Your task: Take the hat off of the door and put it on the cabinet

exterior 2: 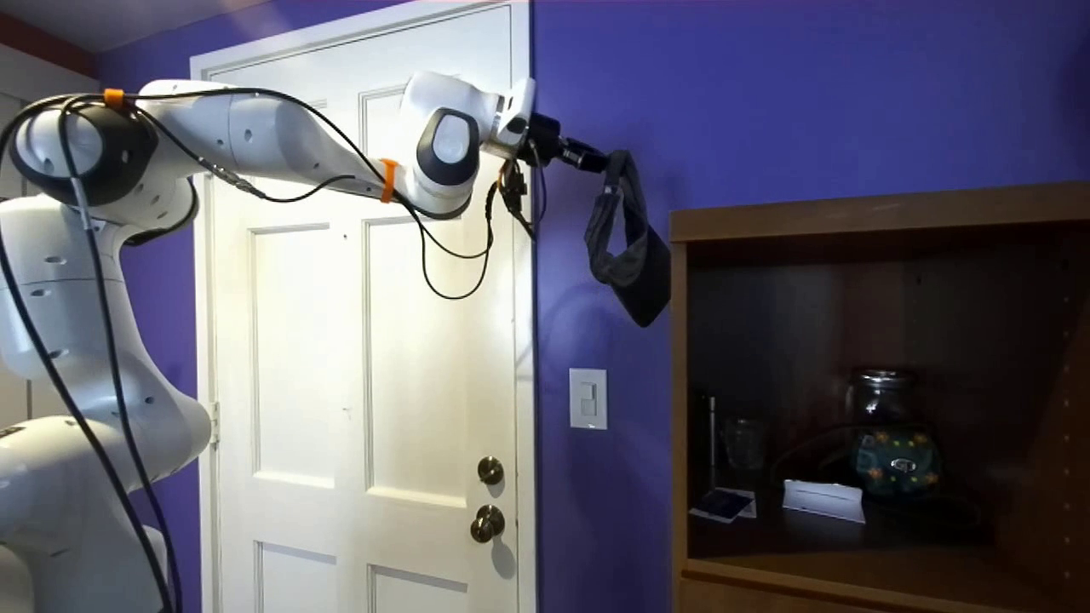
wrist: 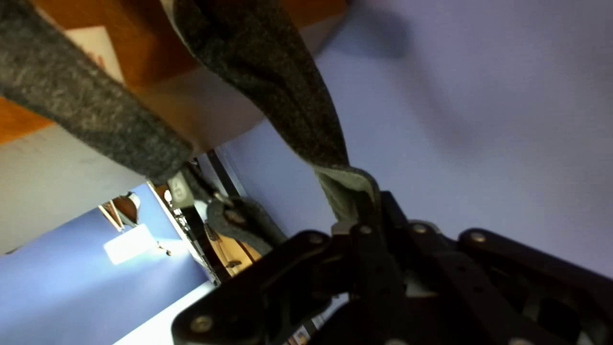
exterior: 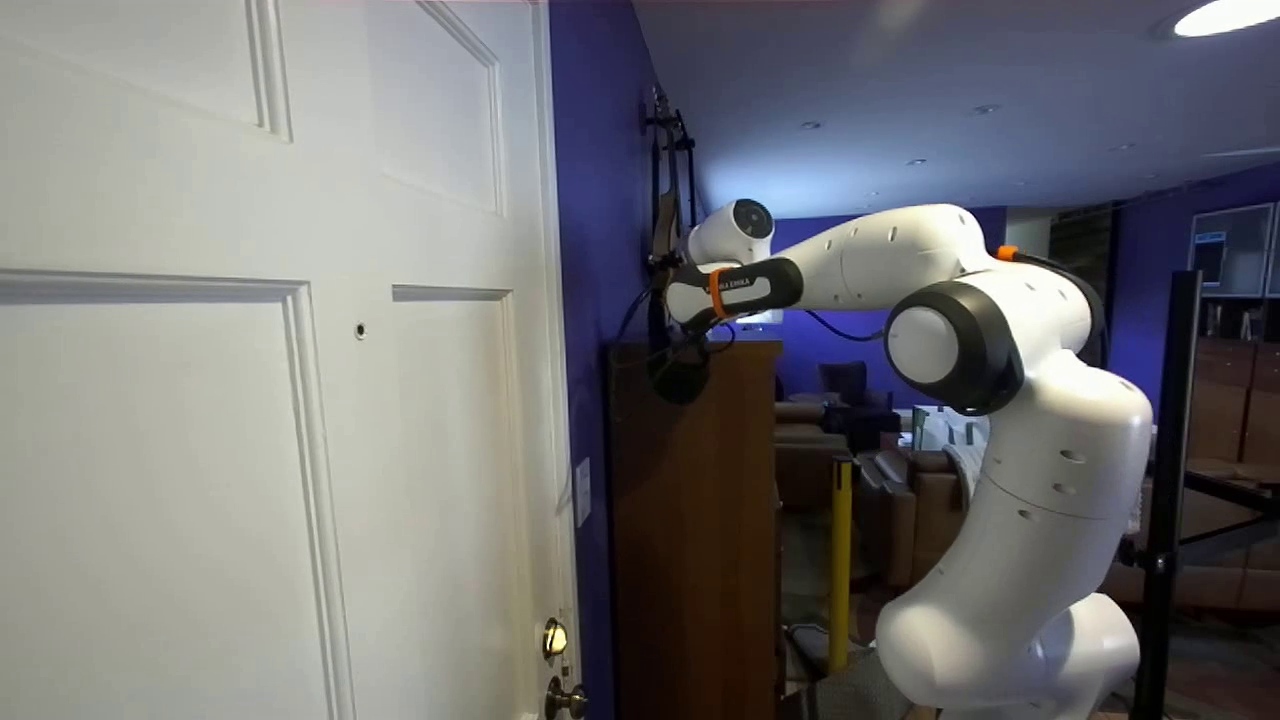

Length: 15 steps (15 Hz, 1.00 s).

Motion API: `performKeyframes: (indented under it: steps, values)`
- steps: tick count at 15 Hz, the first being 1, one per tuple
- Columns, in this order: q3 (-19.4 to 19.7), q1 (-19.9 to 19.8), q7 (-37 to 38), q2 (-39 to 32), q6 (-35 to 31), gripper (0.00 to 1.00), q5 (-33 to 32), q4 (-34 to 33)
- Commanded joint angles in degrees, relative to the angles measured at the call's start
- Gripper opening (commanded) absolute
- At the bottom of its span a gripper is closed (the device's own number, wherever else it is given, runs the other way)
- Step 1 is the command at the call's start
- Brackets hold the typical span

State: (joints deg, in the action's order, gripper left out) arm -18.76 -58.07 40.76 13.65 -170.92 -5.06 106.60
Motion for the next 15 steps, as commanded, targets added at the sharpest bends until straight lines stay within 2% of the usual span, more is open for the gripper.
performKeyframes:
  steps: [1, 5, 7, 10, 11, 13, 15]
  values:
    - [0.92, 2.76, -4.20, -9.12, -4.55, 0.02, 2.30, -11.14]
    - [0.23, 0.98, -2.80, -15.45, -5.94, 0.02, -0.18, -20.36]
    - [1.55, -1.68, 4.13, -16.83, -6.21, 0.02, -7.24, -23.05]
    - [6.59, -3.27, 16.53, -18.72, -6.55, 0.02, -19.92, -26.89]
    - [4.30, -2.87, 9.05, -15.98, -5.59, 0.06, -12.84, -22.15]
    - [6.46, -3.69, 13.61, -17.05, -5.71, 0.06, -17.19, -24.02]
    - [6.72, -3.69, 13.93, -17.55, -5.72, 0.06, -17.74, -24.72]
